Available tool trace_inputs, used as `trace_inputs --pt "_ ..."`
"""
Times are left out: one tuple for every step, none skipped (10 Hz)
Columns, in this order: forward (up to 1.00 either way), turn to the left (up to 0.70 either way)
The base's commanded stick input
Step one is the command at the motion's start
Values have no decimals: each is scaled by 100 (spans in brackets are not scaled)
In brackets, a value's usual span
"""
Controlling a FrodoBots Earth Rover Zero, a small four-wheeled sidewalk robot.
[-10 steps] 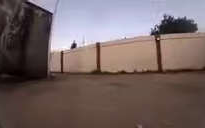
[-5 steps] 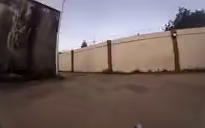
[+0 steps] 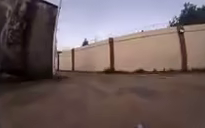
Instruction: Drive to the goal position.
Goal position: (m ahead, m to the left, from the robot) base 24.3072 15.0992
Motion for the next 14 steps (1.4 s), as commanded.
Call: trace_inputs --pt "100 0" --pt "100 0" --pt "100 0" --pt "100 0" --pt "100 0" --pt "100 0" --pt "100 0" --pt "100 0" --pt "100 0" --pt "100 0" --pt "100 0" --pt "100 0" --pt "100 0" --pt "100 0"
